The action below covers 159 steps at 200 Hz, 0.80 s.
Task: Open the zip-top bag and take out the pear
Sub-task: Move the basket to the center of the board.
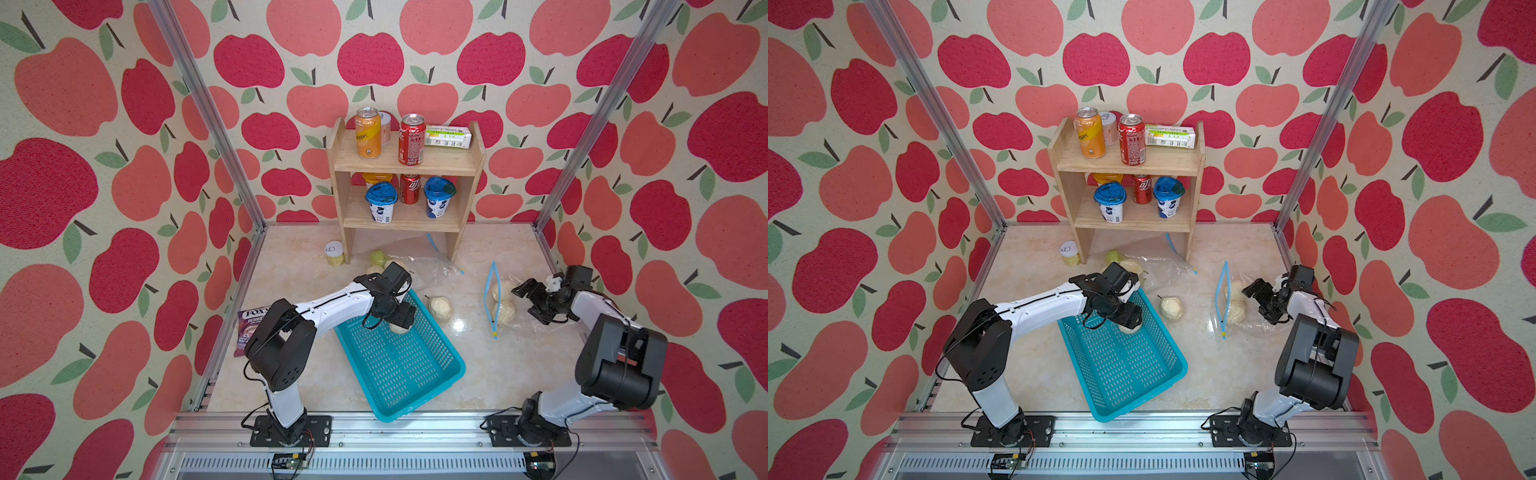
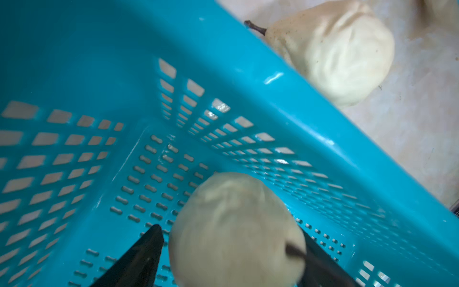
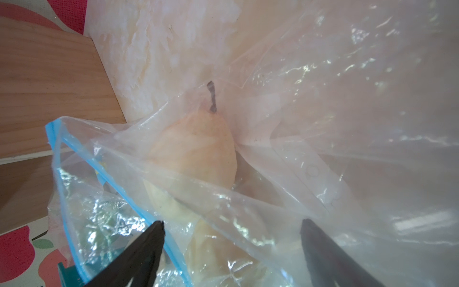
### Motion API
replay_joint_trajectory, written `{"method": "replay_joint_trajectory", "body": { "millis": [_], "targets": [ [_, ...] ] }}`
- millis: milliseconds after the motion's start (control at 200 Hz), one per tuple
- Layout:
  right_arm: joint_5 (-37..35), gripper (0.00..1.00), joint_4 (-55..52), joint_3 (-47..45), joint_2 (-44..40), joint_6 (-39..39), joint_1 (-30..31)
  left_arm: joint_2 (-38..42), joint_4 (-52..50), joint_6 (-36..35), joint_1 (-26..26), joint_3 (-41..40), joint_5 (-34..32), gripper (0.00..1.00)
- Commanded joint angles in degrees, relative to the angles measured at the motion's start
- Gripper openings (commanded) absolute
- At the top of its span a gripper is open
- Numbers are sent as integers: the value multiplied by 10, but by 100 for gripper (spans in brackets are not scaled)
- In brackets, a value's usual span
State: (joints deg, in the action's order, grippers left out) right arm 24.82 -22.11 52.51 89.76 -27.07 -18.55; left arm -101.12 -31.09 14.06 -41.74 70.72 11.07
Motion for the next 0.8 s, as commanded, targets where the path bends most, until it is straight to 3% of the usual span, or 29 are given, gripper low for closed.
{"method": "replay_joint_trajectory", "body": {
  "millis": [0,650,790],
  "targets": [
    [14,89,-11,2,-3,11,-2,17,-10,1,17,-23,-21,83],
    [2,89,-19,-1,-21,11,-1,40,32,-22,191,-84,-30,87],
    [1,89,-22,0,-23,16,-2,69,55,-55,190,-82,26,91]
  ]
}}
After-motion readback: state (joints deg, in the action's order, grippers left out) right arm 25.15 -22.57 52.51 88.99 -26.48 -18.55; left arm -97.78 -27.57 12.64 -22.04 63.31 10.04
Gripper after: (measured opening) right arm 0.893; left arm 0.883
